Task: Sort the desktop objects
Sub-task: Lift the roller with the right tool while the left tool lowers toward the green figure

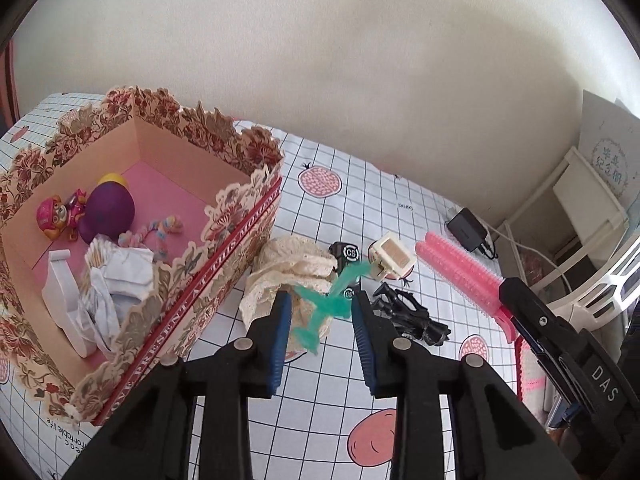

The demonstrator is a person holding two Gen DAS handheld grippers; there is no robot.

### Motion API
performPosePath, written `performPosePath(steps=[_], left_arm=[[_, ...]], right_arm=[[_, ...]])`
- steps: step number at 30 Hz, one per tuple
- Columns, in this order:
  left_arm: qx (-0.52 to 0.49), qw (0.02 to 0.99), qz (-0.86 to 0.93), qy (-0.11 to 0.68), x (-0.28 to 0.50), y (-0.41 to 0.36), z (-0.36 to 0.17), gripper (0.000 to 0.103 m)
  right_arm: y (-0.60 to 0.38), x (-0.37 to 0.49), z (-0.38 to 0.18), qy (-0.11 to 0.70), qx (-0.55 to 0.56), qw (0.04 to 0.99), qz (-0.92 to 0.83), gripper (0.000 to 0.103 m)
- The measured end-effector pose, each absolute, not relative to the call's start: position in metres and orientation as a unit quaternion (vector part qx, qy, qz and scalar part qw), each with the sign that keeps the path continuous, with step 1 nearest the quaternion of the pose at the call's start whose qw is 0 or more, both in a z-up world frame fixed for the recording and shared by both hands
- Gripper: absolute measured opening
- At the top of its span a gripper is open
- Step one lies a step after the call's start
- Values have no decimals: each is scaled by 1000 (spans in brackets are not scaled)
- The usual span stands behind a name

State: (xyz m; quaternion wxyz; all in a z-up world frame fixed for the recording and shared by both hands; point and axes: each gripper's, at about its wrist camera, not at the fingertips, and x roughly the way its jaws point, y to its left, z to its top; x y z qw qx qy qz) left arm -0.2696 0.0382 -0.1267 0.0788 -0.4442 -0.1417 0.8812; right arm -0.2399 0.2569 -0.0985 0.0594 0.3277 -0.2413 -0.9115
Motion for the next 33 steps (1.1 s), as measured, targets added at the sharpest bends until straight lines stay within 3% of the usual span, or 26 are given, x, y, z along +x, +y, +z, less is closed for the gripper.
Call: performPosePath(steps=[12, 14, 16, 29, 31, 33], left_arm=[[-468, 71, 869, -143, -273, 26, -141, 32], [-480, 71, 862, -146, -275, 26, -150, 37], [-493, 67, 856, -144, -277, 26, -159, 52], [-567, 71, 815, -102, -277, 46, -194, 55], [-577, 78, 809, -84, -276, 52, -198, 64], [-584, 78, 806, -56, -275, 59, -202, 66]], right_arm=[[243, -243, -97, -230, 338, 49, -911, 29], [244, -246, -102, -237, 344, 48, -907, 29], [244, -247, -105, -241, 350, 47, -904, 30], [260, -251, -128, -279, 385, 21, -879, 30], [261, -251, -130, -282, 387, 20, -878, 30], [262, -251, -131, -284, 390, 18, -876, 29]])
